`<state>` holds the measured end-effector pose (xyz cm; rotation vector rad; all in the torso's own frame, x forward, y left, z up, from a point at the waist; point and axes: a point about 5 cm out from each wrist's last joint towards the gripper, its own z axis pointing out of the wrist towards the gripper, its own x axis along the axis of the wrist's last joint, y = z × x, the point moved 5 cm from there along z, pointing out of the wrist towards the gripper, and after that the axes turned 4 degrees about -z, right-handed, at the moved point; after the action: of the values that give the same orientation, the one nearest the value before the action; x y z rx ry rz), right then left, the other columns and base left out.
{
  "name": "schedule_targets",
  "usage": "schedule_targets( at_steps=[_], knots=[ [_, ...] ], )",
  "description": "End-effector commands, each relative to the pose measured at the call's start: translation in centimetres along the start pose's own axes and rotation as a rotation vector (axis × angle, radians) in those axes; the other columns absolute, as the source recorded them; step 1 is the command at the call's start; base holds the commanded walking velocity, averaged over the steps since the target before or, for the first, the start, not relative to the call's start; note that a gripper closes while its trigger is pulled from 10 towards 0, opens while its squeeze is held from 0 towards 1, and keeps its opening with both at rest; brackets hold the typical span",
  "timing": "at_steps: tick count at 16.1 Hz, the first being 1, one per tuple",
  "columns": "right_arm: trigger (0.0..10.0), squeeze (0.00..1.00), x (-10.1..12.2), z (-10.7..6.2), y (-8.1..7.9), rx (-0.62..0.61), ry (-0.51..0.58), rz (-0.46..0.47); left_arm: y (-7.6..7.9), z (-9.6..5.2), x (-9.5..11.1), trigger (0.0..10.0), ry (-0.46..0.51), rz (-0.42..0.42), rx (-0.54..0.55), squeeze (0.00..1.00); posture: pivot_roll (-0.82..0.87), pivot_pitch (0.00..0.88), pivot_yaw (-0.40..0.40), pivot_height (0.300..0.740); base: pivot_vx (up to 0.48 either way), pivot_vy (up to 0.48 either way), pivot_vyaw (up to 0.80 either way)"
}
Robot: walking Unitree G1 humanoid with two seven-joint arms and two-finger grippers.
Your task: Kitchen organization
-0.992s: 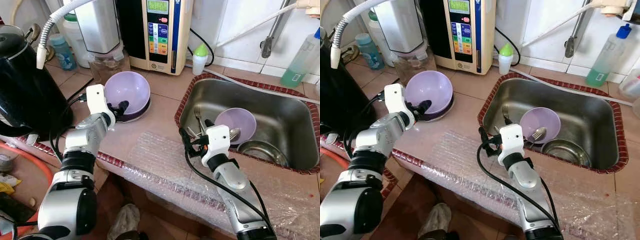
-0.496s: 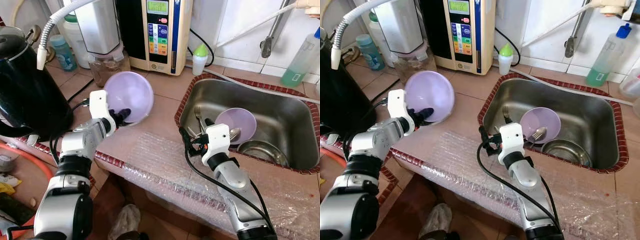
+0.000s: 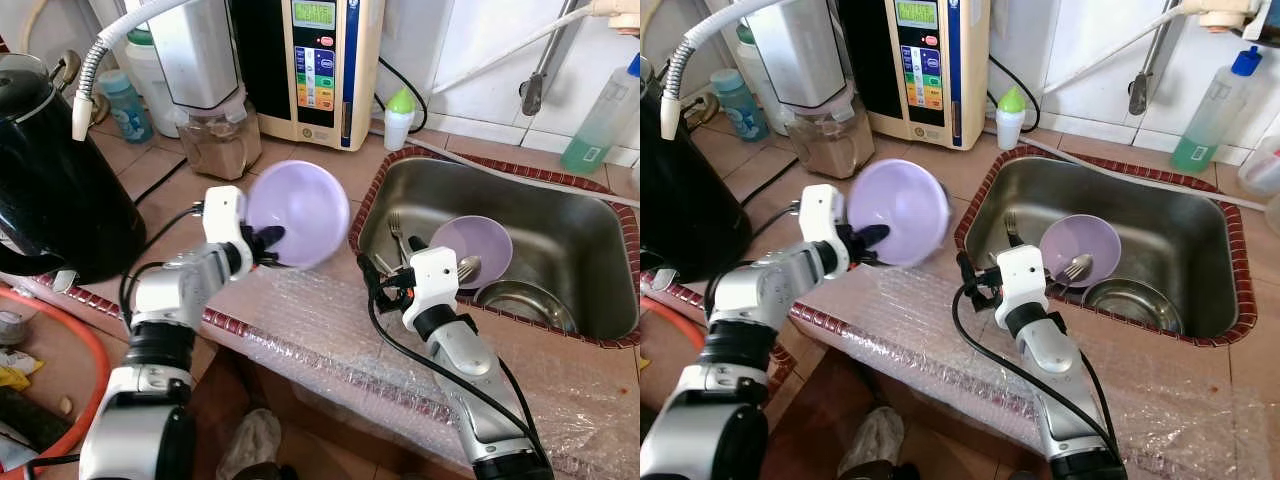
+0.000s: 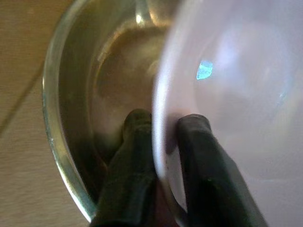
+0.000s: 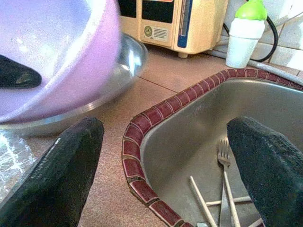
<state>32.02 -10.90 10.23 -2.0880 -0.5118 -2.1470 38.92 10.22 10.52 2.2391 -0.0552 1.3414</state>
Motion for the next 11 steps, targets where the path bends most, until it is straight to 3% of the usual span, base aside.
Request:
schedule_targets(
  at_steps=[1, 3, 5, 7, 11],
  knots=[
    [10.0, 0.00, 0.0, 0.3, 0.0, 0.000, -0.008, -0.003, 0.5, 0.2, -2.1, 0.0, -0.073, 0.006, -0.011, 0.00, -0.13, 0.000, 0.105, 0.740, 0.000, 0.000, 0.00],
    [10.0, 0.00, 0.1, 0.3, 0.0, -0.005, -0.005, -0.004, 0.7, 0.3, -2.0, 0.0, -0.057, 0.020, -0.002, 0.00, -0.13, 0.000, 0.105, 0.740, 0.000, 0.000, 0.00],
    [10.0, 0.00, 1.2, 0.5, 1.2, -0.073, 0.045, -0.026, 1.1, 0.7, 0.0, 0.0, 0.074, 0.049, 0.050, 0.00, -0.12, 0.000, 0.098, 0.740, 0.000, 0.000, 0.00],
    [10.0, 0.00, 2.4, 0.7, 2.5, -0.133, 0.091, -0.031, 0.5, 0.6, 1.0, 0.0, 0.142, 0.064, 0.118, 0.00, -0.12, 0.000, 0.098, 0.740, 0.000, 0.000, 0.00],
    [10.0, 0.00, 3.1, 0.9, 3.2, -0.147, 0.113, -0.032, -0.7, 0.1, 2.6, 0.0, 0.234, 0.084, 0.204, 0.00, -0.12, 0.000, 0.091, 0.740, 0.000, 0.000, 0.00]
  ],
)
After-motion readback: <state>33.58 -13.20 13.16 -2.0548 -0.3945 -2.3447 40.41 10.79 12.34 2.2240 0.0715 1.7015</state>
